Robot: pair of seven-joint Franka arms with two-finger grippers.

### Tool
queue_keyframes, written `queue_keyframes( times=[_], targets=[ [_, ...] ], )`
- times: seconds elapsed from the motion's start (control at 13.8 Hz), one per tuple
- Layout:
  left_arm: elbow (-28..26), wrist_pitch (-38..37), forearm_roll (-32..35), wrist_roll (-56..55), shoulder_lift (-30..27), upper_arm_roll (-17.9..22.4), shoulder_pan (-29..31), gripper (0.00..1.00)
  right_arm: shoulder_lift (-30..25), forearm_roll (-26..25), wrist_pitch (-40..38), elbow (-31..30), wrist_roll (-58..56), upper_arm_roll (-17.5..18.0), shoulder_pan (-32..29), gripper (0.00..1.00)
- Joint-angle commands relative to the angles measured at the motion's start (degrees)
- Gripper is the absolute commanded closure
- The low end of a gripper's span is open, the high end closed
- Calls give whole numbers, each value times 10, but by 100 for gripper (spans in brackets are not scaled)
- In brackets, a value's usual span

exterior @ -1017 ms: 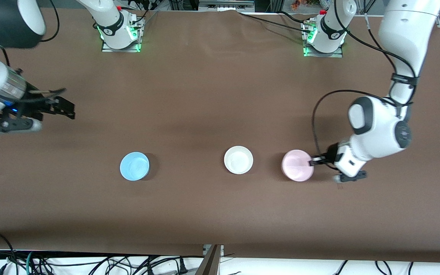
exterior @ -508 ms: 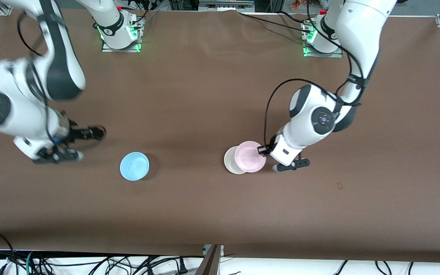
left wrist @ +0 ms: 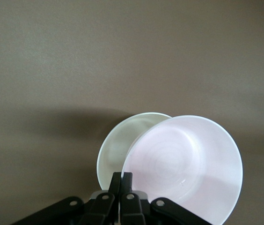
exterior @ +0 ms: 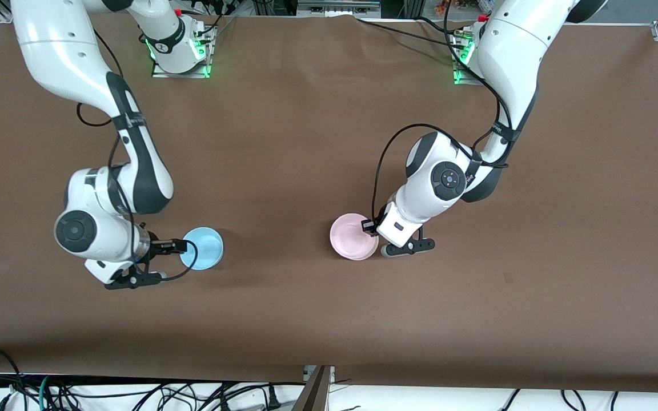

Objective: Stack pink and blue bowls on white bowl
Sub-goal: 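Grasp the blue bowl rim with the right gripper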

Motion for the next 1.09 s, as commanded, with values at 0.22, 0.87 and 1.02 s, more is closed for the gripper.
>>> queue_keyframes(
  times=[0.22, 0.87, 1.02],
  targets=[
    [14, 1, 36, -6, 11, 0, 2, 100, 38, 21, 5, 22, -3, 1, -1, 31],
    [10, 0, 36, 12, 11, 0, 7, 100, 38, 48, 3, 14, 0, 1, -1, 84],
    [9, 0, 36, 20, 11, 0, 8, 100, 38, 57, 0, 15, -2, 1, -1, 100]
  ],
)
